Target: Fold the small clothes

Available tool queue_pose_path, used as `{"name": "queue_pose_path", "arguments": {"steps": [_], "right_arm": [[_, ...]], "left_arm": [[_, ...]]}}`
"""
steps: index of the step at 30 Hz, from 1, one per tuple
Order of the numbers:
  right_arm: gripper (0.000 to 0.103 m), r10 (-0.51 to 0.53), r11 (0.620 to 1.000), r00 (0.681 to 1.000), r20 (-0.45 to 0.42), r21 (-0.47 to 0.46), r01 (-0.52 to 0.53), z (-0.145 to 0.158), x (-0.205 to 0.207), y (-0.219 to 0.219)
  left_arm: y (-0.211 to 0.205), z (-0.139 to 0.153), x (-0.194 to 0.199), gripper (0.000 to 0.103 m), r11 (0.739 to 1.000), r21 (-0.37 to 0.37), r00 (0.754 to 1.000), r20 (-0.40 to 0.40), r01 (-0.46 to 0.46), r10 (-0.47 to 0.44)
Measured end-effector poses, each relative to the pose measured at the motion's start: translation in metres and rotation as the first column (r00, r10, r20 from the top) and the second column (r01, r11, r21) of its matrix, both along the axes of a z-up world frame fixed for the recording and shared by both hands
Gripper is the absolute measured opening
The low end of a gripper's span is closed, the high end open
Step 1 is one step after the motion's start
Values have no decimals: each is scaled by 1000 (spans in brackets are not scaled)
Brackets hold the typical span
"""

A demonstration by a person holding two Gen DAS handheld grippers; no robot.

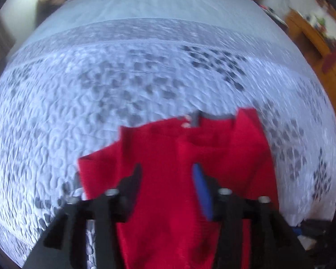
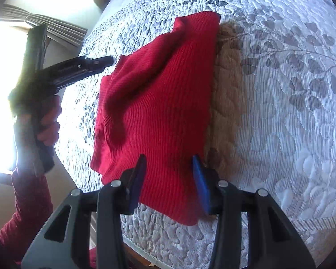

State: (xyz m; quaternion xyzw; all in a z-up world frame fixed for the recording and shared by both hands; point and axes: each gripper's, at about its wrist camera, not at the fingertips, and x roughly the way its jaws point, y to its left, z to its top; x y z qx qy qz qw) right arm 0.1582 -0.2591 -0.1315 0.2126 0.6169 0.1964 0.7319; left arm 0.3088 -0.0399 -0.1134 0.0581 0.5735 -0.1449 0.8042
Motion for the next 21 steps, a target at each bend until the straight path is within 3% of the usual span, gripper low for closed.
{"name": "queue_pose_path", "arguments": {"steps": [4, 9, 11, 12, 13, 14, 19, 21], "right_arm": [[43, 3, 1000, 1000, -7, -9, -3, -1, -1, -4], [43, -21, 1000, 999, -26, -9, 21, -8, -1, -11], [43, -20, 1000, 999, -29, -5, 20, -11, -1, -12], [43, -18, 1000, 999, -31, -1, 18, -13, 0, -12], [43, -17, 1000, 999, -32, 1, 17, -14, 0, -11], [43, -16, 1000, 999, -33, 1, 16, -15, 0, -10], [43, -11, 1000, 999, -31, 7, 11, -20, -1, -9], [43, -13, 1000, 999, -33, 6, 13, -22, 0, -9]], "left_arm": [[-44, -19, -13, 73, 990, 80, 994, -19, 113, -112], [-54, -35, -13, 81, 985, 141, 995, -18, 96, -95], [-47, -36, -9, 63, 994, 80, 997, -37, 77, -74], [-42, -35, -5, 39, 998, 22, 996, -65, 59, -57], [-36, -33, -1, 15, 1000, 14, 998, -67, 20, -19], [-31, -32, 2, 9, 1000, 25, 998, -64, -5, 6], [8, -26, 17, 8, 984, -119, 985, -122, -132, 118], [26, -18, 21, 16, 970, -174, 981, -122, -171, 152]]}}
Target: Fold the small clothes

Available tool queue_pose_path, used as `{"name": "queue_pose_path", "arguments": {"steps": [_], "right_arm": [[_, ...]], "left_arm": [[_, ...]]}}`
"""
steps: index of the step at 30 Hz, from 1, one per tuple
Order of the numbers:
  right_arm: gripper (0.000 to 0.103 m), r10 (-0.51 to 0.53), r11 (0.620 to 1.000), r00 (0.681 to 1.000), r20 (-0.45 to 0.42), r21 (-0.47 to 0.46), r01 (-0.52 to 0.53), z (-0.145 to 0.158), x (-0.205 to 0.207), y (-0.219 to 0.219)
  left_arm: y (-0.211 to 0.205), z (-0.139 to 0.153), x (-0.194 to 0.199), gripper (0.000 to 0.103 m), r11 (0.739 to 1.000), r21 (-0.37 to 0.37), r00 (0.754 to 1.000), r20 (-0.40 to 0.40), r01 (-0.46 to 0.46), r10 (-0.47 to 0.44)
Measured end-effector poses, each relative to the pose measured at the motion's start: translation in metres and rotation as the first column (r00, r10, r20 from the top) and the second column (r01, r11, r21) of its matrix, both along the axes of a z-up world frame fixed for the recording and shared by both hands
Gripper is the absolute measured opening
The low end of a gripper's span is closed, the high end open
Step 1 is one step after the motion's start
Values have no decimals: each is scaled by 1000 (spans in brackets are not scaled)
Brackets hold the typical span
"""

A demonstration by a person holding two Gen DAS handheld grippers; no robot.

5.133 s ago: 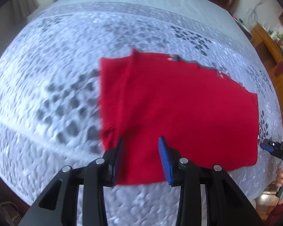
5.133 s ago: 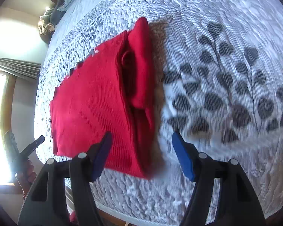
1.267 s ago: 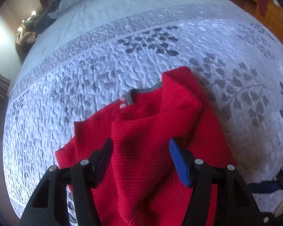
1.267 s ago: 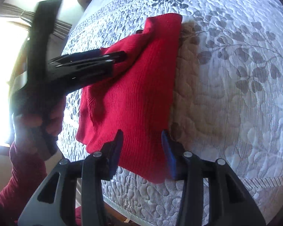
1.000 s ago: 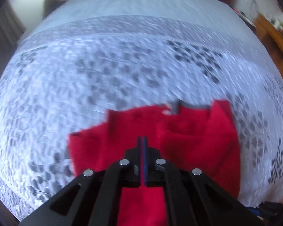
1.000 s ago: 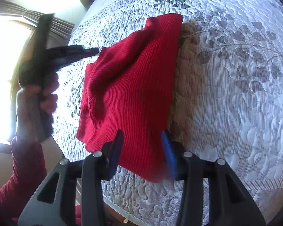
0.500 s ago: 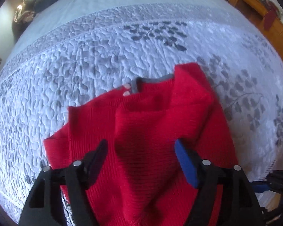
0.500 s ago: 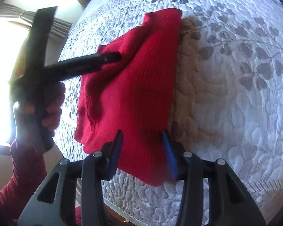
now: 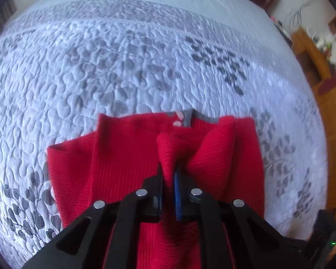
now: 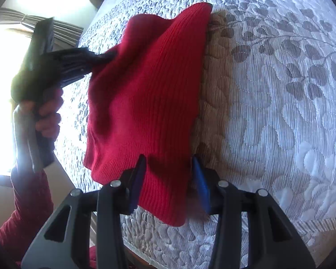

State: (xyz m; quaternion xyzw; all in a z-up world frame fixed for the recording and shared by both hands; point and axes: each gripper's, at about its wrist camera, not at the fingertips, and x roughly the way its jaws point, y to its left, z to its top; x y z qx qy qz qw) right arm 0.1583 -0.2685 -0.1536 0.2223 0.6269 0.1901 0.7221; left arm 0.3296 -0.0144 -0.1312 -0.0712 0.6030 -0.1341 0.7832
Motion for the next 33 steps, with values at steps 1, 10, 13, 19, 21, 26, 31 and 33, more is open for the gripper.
{"name": "queue_pose_path", "arguments": {"steps": [1, 10, 13, 19, 21, 26, 31, 33], "right_arm": [[43, -2, 1000, 1000, -3, -1, 2, -2, 1, -1], [43, 8, 1000, 1000, 17, -4, -8, 5, 5, 8], [45, 19, 1000, 1000, 16, -14, -19, 5, 6, 13], [45, 9, 1000, 1000, 0, -12, -9, 2, 8, 11], [45, 8, 1000, 1000, -5, -12, -8, 0, 9, 9], [45, 13, 1000, 1000, -17, -5, -13, -6, 10, 6], [47, 1, 1000, 999, -33, 10, 0, -13, 11, 5], [47, 5, 1000, 1000, -31, 3, -4, -14, 12, 6]], "left_arm": [[8, 6, 1, 27, 1000, 17, 999, 29, -22, 21], [23, 10, -3, 53, 989, 149, 995, 103, -12, -4], [-1, 5, 2, 57, 976, 208, 990, 113, 58, -83], [-44, -16, 8, 59, 921, 307, 959, 75, 240, -275], [-45, -25, 8, 28, 931, 244, 957, 34, 271, -288], [-9, -19, 18, 9, 990, 92, 993, 49, 107, -112], [40, 0, 15, 10, 996, -35, 992, 94, -84, 87], [44, 3, 14, 25, 997, -8, 991, 111, -75, 75]]}}
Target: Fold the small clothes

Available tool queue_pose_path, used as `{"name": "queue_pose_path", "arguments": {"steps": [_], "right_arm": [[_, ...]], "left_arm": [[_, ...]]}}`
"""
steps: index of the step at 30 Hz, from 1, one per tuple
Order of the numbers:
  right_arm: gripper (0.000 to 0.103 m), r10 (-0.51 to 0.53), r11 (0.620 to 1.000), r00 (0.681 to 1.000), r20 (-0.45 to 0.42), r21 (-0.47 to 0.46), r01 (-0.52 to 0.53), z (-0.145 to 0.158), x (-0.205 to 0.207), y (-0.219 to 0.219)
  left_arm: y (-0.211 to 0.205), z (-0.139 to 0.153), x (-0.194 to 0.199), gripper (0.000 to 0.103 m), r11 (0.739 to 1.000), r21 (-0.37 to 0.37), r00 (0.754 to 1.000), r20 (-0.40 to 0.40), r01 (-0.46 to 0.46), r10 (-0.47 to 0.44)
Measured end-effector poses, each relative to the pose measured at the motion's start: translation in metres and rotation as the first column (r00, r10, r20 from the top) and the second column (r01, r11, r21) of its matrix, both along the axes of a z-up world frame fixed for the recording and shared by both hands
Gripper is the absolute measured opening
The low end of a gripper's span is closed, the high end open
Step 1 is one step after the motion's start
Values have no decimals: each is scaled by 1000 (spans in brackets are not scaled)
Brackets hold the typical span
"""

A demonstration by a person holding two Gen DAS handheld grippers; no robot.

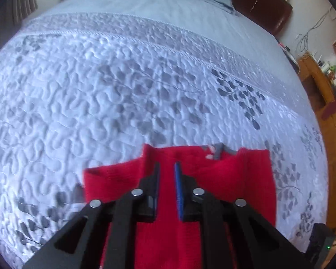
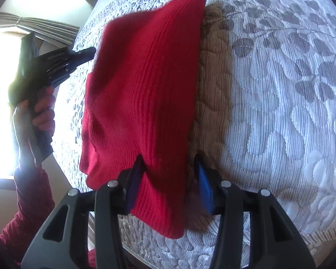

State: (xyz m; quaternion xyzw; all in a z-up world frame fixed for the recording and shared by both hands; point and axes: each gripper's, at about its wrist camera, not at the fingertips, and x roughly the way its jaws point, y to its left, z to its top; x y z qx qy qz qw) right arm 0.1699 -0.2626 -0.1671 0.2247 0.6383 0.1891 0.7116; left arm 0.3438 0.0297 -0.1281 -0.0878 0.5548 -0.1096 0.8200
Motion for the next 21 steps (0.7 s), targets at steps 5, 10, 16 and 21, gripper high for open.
{"name": "queue_pose_path", "arguments": {"steps": [5, 10, 16, 21], "right_arm": [[47, 7, 1000, 1000, 6, -7, -7, 3, 1, 2], [48, 1, 1000, 1000, 0, -10, -1, 1, 2, 4], [48, 0, 1000, 1000, -1, -8, 0, -1, 2, 6], [48, 10, 1000, 1000, 11, -18, -10, 0, 2, 8]], "left_arm": [[-4, 1, -5, 58, 997, -53, 998, -41, 49, -51], [-44, -1, -10, 64, 978, 153, 990, -4, 143, -144], [-61, -30, 4, 29, 967, 185, 983, -97, 174, -159], [-22, -36, 13, 6, 990, 138, 995, -98, 13, 1]]}}
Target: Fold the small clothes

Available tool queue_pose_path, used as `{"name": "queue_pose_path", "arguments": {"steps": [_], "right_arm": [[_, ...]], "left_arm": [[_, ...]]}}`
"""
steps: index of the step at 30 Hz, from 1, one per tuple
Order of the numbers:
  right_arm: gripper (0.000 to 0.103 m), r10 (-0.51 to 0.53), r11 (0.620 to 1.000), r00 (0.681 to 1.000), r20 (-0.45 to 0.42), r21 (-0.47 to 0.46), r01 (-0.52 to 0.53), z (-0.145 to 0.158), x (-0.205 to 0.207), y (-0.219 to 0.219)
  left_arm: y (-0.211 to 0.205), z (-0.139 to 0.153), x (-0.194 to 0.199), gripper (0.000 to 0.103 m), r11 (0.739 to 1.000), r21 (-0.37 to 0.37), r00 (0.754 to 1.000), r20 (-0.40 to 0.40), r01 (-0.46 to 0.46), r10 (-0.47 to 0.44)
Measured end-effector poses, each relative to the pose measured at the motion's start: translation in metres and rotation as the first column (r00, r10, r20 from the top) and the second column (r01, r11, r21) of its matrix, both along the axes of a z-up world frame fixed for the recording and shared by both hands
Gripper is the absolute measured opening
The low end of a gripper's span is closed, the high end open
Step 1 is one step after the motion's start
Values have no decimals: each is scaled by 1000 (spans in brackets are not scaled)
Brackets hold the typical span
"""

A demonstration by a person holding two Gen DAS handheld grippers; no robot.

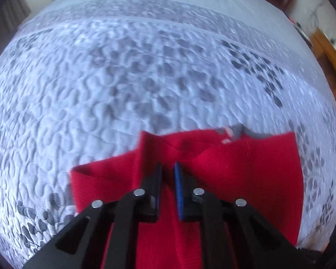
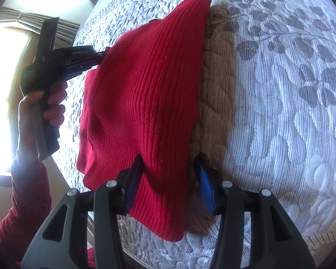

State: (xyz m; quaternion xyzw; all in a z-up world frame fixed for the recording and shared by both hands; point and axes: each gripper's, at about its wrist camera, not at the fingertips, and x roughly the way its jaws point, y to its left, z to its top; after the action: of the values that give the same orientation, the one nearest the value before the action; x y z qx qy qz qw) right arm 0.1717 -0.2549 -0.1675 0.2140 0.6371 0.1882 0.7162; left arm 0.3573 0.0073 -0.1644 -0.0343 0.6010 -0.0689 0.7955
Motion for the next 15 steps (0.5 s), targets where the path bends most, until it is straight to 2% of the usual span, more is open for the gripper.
{"name": "queue_pose_path", "arguments": {"steps": [2, 3, 5, 6, 7, 8, 12, 15], "right_arm": [[48, -2, 1000, 1000, -1, 4, 2, -1, 0, 1], [48, -6, 1000, 1000, -2, 7, 6, -1, 0, 1], [48, -11, 1000, 1000, -1, 12, 11, 0, 0, -1], [48, -12, 1000, 1000, 2, 10, 12, 1, -1, -2], [48, -14, 1000, 1000, 4, 7, 14, 3, -2, -3], [48, -15, 1000, 1000, 7, 6, 15, 5, -2, -5], [48, -21, 1000, 999, 27, 9, 21, 17, -8, -7], [50, 22, 1000, 996, 81, -2, -22, 39, -22, 6]], "left_arm": [[10, 2, -1, 4, 1000, 15, 1000, 7, -8, 8], [15, 5, -3, 5, 1000, -25, 1000, 2, 0, 1], [24, 14, -12, 14, 996, -93, 1000, -1, 3, -3], [29, 20, -19, 35, 992, -128, 1000, -3, 11, -11], [31, 23, -26, 67, 988, -153, 1000, -10, 13, -15], [35, 26, -37, 76, 983, -183, 999, -25, 17, -22], [31, 18, -62, 77, 960, -266, 990, -91, 83, -111], [20, 8, -68, 77, 957, -269, 983, -111, 111, -145]]}}
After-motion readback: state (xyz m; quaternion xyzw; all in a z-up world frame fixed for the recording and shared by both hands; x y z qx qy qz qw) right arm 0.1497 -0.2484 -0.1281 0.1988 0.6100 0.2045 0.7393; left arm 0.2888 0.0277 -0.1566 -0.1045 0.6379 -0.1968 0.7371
